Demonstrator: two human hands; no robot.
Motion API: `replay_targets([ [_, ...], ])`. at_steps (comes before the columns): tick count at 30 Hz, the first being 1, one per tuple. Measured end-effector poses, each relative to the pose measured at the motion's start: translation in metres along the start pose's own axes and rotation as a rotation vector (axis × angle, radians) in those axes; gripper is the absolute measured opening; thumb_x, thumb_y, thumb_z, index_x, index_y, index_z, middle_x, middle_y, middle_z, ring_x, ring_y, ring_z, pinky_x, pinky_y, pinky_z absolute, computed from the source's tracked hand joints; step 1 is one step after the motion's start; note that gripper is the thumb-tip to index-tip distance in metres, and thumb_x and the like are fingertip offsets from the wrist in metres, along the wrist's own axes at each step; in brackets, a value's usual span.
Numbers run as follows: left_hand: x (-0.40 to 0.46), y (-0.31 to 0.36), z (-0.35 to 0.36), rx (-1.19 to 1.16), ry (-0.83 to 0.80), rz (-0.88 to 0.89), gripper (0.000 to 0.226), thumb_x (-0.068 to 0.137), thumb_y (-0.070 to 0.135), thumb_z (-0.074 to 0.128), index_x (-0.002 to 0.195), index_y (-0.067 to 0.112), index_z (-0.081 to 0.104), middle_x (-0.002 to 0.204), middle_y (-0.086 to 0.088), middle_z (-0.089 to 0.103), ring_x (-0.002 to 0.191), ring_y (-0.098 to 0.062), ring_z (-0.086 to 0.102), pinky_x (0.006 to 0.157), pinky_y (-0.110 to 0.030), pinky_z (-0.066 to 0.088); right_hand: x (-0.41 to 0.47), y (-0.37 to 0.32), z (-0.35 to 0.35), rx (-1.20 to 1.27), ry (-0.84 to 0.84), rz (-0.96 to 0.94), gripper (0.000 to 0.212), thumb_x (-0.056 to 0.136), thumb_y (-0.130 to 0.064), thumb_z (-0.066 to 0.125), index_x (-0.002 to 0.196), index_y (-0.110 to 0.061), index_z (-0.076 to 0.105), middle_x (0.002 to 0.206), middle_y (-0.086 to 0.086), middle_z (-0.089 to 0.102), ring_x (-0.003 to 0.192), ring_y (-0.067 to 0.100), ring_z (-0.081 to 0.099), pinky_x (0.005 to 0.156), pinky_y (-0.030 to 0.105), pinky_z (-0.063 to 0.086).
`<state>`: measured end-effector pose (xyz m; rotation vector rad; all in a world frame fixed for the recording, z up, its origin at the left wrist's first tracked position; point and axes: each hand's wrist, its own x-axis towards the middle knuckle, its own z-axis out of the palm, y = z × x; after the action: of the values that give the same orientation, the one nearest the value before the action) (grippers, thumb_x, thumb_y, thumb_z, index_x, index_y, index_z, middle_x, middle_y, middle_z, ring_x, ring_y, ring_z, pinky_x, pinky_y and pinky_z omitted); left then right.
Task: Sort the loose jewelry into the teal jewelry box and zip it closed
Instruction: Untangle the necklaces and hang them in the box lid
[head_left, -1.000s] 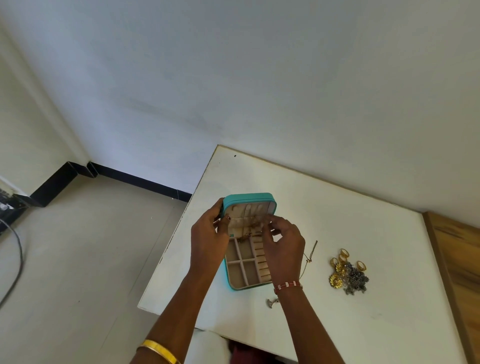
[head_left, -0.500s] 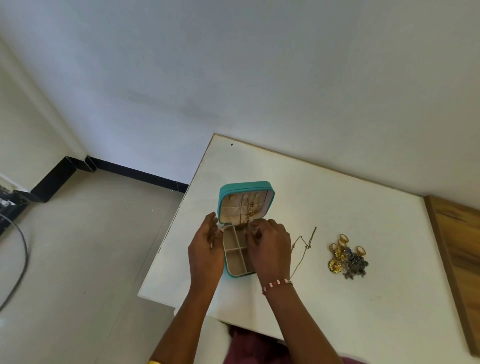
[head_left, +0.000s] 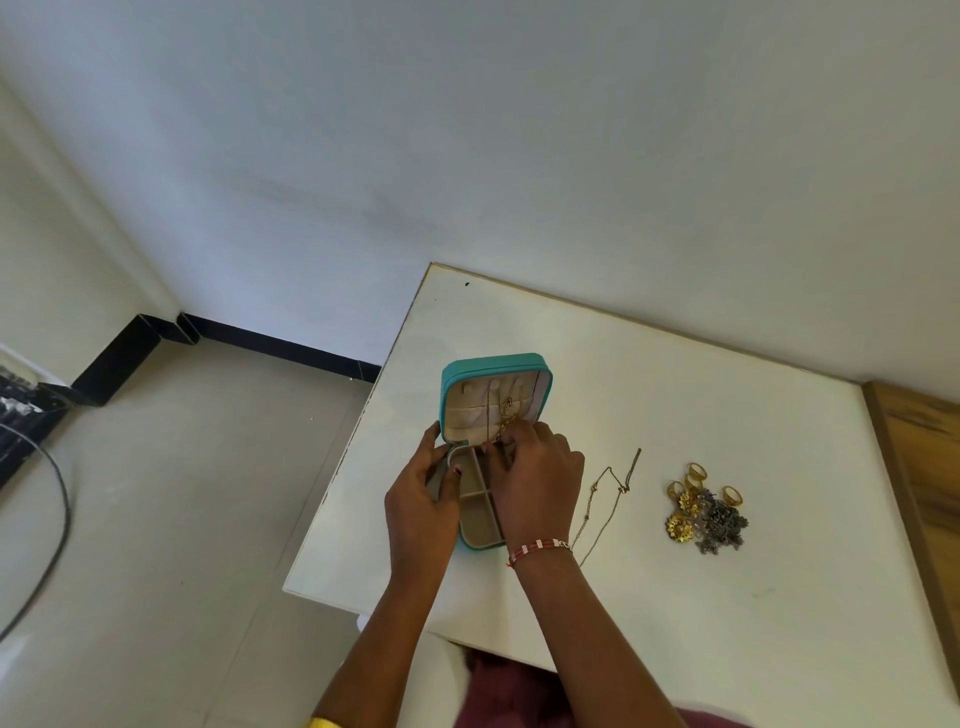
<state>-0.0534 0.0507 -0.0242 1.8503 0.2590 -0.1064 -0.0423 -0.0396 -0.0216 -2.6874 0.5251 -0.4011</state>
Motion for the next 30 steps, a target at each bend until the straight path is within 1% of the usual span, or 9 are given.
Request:
replay_targets([
  [3,0.001,0.000,0.000,0.004,-0.005,-0.002,0.044,0.089,0.011,0.054,0.132,0.017,0.046,0.127,-0.009,0.059,0.112,-0.022,0.058,0.086,-0.015,0.037,0.001,0.001,-0.001,-0.015,0.022,-0.034,0.022,0.063,-0.020,0.081,0.074,-0.012,0.064,0.069,0.005,0.065,0.061,0.025,0.058,0.062,0.029,0.037],
  [7,0.001,0.000,-0.001,-0.004,-0.006,-0.008,0.045,0.089,0.011,0.053,0.133,0.017,0.044,0.127,-0.009,0.059,0.112,-0.022,0.058,0.092,-0.021,0.040,0.007,0.000,-0.009,0.160,-0.024,0.078,0.015,0.074,-0.024,0.070,0.082,-0.012,0.064,0.081,0.003,0.066,0.075,0.021,0.052,0.071,0.028,0.026],
  [10,0.001,-0.001,-0.001,-0.016,-0.011,-0.007,0.045,0.090,0.011,0.052,0.134,0.018,0.043,0.125,-0.009,0.060,0.108,-0.018,0.059,0.091,-0.020,0.041,0.011,-0.005,-0.015,0.304,0.002,0.183,0.015,0.074,-0.024,0.069,0.082,-0.012,0.065,0.081,0.003,0.066,0.076,0.018,0.051,0.074,0.029,0.036],
  [12,0.001,-0.002,-0.001,-0.021,-0.009,-0.005,0.045,0.090,0.011,0.052,0.134,0.017,0.042,0.124,-0.009,0.061,0.103,-0.014,0.058,0.085,-0.014,0.039,0.015,-0.009,-0.018,0.416,0.014,0.246,0.015,0.072,-0.024,0.071,0.080,-0.013,0.064,0.079,0.002,0.066,0.077,0.020,0.056,0.079,0.038,0.047],
  [15,0.002,-0.003,-0.001,-0.018,-0.008,0.006,0.044,0.090,0.010,0.051,0.134,0.015,0.043,0.126,-0.010,0.059,0.103,-0.013,0.057,0.079,-0.005,0.035,0.019,-0.010,-0.017,0.407,-0.050,0.273,0.018,0.073,-0.030,0.071,0.083,-0.015,0.066,0.083,0.001,0.068,0.083,0.022,0.059,0.084,0.038,0.046],
  [18,0.002,-0.004,-0.001,-0.022,-0.002,0.011,0.043,0.090,0.010,0.051,0.133,0.016,0.044,0.127,-0.010,0.059,0.107,-0.018,0.058,0.082,-0.009,0.037,0.018,-0.006,-0.012,0.293,-0.094,0.244,0.021,0.075,-0.037,0.070,0.084,-0.018,0.067,0.087,0.000,0.069,0.086,0.022,0.059,0.079,0.030,0.037],
  [22,0.003,-0.006,-0.002,-0.019,-0.003,0.024,0.046,0.089,0.010,0.054,0.133,0.018,0.044,0.122,-0.008,0.062,0.106,-0.016,0.058,0.087,-0.015,0.038,0.012,0.002,-0.018,0.294,-0.058,0.235,0.021,0.076,-0.033,0.071,0.089,-0.016,0.069,0.088,0.003,0.068,0.085,0.022,0.058,0.080,0.034,0.044],
  [27,0.004,-0.008,-0.001,0.010,0.004,0.053,0.044,0.088,0.007,0.055,0.131,0.015,0.047,0.123,-0.009,0.061,0.098,-0.007,0.054,0.070,0.009,0.034,-0.003,0.025,-0.027,0.364,0.010,0.267,0.015,0.079,-0.015,0.069,0.093,-0.011,0.065,0.085,0.007,0.061,0.082,0.023,0.056,0.064,0.026,0.040],
  [30,0.004,-0.007,-0.002,0.027,-0.004,0.055,0.047,0.089,0.009,0.054,0.134,0.016,0.043,0.117,-0.007,0.064,0.095,-0.006,0.054,0.075,0.005,0.034,-0.012,0.033,-0.024,0.403,-0.069,0.311,0.021,0.083,-0.011,0.064,0.103,-0.011,0.063,0.093,0.006,0.063,0.082,0.020,0.057,0.062,0.018,0.039],
])
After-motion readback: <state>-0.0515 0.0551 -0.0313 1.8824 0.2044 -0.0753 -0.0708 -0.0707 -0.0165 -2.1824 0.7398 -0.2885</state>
